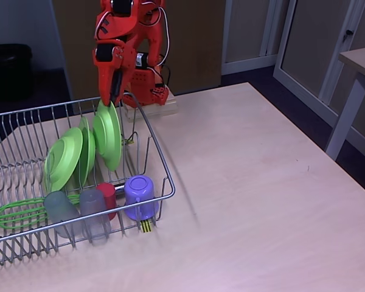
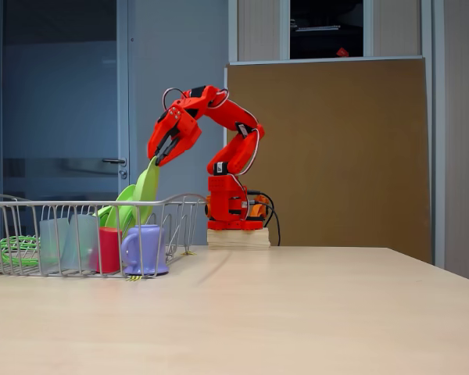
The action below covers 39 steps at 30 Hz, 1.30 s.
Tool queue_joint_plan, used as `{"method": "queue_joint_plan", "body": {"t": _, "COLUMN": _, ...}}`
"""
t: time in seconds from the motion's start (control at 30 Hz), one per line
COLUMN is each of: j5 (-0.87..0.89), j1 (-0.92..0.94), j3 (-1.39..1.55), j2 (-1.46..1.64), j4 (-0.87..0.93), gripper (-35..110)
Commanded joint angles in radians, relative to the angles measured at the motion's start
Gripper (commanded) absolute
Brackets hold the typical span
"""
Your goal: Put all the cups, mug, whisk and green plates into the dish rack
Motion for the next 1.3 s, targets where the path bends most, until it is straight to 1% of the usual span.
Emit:
{"method": "queue_joint_plan", "body": {"t": 0.0, "j5": 0.020, "j1": -0.002, "j3": 0.078, "j2": 0.066, "j4": -0.023, "gripper": 0}}
{"method": "queue_joint_plan", "body": {"t": 0.23, "j5": -0.014, "j1": 0.003, "j3": 0.245, "j2": 0.143, "j4": -0.118, "gripper": 0}}
{"method": "queue_joint_plan", "body": {"t": 0.43, "j5": -0.054, "j1": 0.000, "j3": 0.281, "j2": 0.149, "j4": -0.144, "gripper": 1}}
{"method": "queue_joint_plan", "body": {"t": 0.6, "j5": -0.114, "j1": -0.023, "j3": 0.285, "j2": 0.153, "j4": -0.126, "gripper": 10}}
{"method": "queue_joint_plan", "body": {"t": 0.9, "j5": -0.103, "j1": -0.066, "j3": 0.291, "j2": 0.255, "j4": -0.071, "gripper": 12}}
{"method": "queue_joint_plan", "body": {"t": 1.1, "j5": -0.083, "j1": -0.143, "j3": 0.229, "j2": 0.288, "j4": -0.011, "gripper": 12}}
{"method": "queue_joint_plan", "body": {"t": 1.27, "j5": -0.023, "j1": -0.265, "j3": 0.272, "j2": 0.351, "j4": -0.054, "gripper": 9}}
